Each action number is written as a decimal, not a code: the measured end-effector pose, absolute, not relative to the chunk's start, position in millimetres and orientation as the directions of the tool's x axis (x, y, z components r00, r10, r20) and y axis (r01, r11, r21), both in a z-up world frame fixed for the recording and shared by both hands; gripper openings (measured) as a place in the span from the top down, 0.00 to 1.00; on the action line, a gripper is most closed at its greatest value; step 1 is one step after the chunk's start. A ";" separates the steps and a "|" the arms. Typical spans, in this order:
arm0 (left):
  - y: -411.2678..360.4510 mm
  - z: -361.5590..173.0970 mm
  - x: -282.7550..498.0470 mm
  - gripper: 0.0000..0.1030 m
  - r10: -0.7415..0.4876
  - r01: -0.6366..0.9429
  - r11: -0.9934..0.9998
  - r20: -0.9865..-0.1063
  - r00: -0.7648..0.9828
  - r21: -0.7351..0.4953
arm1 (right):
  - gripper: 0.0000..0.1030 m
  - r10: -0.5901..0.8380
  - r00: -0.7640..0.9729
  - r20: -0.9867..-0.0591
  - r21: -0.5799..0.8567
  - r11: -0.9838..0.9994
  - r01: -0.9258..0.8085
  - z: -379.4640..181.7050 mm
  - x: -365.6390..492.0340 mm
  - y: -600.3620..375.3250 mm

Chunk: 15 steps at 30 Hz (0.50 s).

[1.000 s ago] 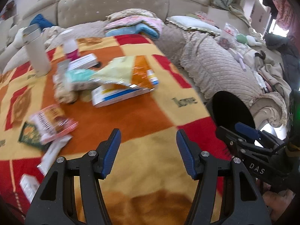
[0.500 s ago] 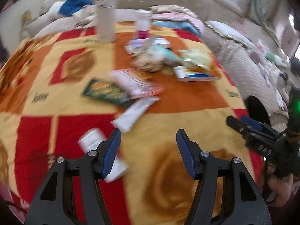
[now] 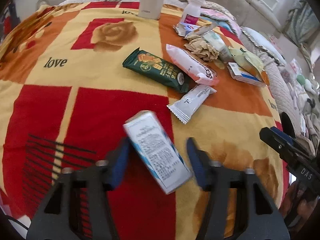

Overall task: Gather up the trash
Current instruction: 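Grasp the white medicine box with the left tool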

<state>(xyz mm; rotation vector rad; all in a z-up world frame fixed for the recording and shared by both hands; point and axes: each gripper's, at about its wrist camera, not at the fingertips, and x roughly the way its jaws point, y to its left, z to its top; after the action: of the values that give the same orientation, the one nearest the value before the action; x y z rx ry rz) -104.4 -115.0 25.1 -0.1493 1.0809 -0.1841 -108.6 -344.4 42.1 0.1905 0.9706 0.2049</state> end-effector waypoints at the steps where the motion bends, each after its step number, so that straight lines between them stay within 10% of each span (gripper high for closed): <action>1: -115.0 26.3 -102.8 0.70 -0.225 0.090 0.974 -0.862 0.454 -0.207 | 0.32 0.261 0.545 -0.797 0.253 0.963 -0.090 41.8 -107.4 -342.3; 15: -87.7 53.1 -51.8 0.74 -0.193 0.085 0.981 -0.824 0.533 -0.175 | 0.31 0.342 0.516 -0.785 0.302 0.939 -0.163 43.0 -61.3 -302.9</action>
<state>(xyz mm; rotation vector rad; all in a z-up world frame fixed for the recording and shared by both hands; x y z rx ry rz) -51.8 -87.7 53.1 -0.1191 0.9956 -0.1661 -61.3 -302.9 43.0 0.1997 0.9841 0.3054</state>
